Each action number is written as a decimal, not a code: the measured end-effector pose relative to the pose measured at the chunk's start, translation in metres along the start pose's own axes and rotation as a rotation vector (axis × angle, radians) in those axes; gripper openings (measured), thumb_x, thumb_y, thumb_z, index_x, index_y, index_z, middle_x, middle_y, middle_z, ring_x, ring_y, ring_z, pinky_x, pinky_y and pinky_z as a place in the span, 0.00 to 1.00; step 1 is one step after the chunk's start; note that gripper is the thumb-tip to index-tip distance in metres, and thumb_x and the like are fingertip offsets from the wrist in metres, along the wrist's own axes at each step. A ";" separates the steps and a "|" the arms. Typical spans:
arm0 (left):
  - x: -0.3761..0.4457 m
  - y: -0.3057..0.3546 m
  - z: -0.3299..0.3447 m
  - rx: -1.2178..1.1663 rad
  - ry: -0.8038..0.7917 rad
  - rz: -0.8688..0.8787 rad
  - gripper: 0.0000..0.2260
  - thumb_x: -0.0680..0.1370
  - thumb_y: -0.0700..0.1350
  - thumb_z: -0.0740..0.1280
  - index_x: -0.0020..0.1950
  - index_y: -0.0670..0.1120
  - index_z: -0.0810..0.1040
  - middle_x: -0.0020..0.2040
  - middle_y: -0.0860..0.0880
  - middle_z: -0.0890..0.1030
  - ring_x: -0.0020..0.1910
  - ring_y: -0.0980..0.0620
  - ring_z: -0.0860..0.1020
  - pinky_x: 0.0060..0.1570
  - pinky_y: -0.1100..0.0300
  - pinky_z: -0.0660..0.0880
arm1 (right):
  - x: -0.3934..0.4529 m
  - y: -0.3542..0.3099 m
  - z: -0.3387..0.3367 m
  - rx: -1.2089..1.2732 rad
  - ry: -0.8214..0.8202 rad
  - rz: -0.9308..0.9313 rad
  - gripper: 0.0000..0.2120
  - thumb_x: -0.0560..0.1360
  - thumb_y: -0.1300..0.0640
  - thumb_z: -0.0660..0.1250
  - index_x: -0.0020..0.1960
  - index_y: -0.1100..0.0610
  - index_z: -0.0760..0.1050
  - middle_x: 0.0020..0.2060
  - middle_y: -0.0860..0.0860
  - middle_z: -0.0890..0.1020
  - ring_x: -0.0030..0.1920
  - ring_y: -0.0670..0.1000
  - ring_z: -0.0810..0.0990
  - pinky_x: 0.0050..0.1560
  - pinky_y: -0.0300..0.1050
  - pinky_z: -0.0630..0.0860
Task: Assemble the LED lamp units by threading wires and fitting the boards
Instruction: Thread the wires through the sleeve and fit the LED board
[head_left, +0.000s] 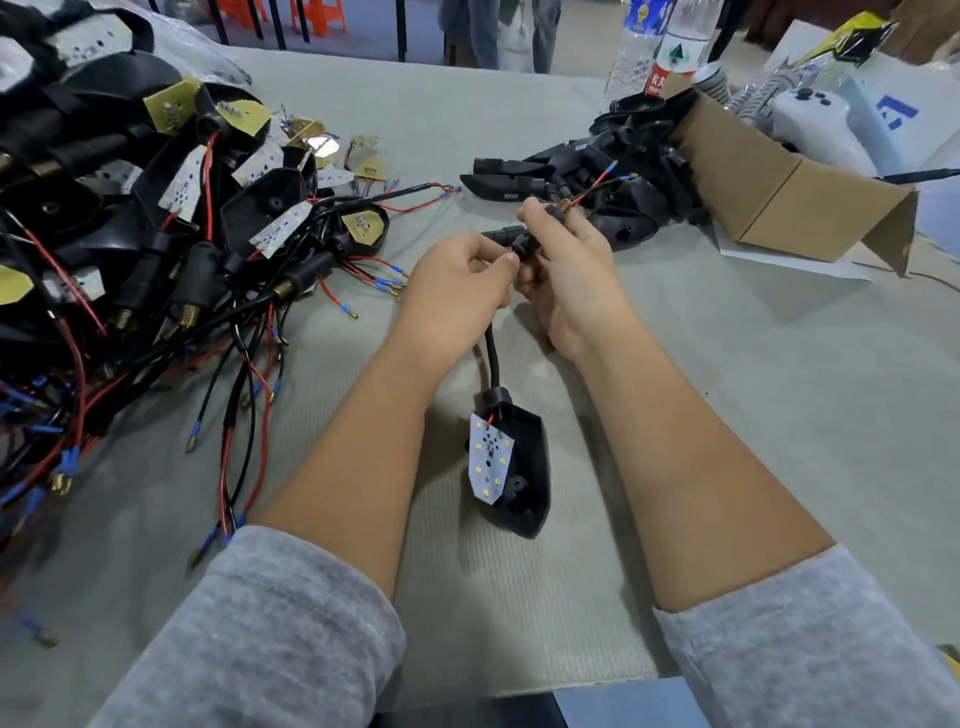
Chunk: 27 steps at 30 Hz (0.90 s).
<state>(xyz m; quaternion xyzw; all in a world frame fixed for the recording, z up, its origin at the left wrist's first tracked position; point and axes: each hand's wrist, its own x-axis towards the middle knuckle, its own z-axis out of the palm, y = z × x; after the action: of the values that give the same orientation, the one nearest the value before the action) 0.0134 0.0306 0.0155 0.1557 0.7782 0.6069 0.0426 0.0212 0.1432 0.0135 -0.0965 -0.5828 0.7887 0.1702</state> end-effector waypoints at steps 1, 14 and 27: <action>0.000 0.000 0.000 0.002 0.004 -0.004 0.08 0.79 0.45 0.64 0.41 0.51 0.76 0.30 0.52 0.78 0.32 0.56 0.74 0.41 0.59 0.72 | 0.000 0.000 -0.001 0.016 0.000 -0.004 0.06 0.80 0.58 0.65 0.44 0.56 0.73 0.27 0.48 0.72 0.27 0.47 0.68 0.32 0.41 0.68; -0.002 0.000 -0.005 -0.078 0.000 0.078 0.09 0.78 0.37 0.66 0.40 0.49 0.77 0.32 0.52 0.77 0.29 0.63 0.74 0.37 0.72 0.72 | 0.000 -0.002 -0.002 0.011 0.028 0.038 0.05 0.79 0.58 0.65 0.45 0.55 0.73 0.29 0.50 0.73 0.25 0.46 0.70 0.29 0.37 0.69; 0.000 -0.002 -0.006 -0.157 0.037 0.028 0.07 0.77 0.38 0.69 0.39 0.46 0.77 0.32 0.49 0.78 0.27 0.64 0.75 0.34 0.73 0.71 | -0.001 -0.005 -0.008 0.049 -0.036 0.049 0.05 0.79 0.58 0.67 0.45 0.55 0.73 0.32 0.49 0.71 0.24 0.45 0.66 0.26 0.36 0.65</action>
<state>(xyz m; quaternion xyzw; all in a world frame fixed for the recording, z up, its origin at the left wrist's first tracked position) 0.0114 0.0242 0.0151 0.1516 0.7266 0.6694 0.0315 0.0258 0.1509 0.0158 -0.0926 -0.5638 0.8082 0.1426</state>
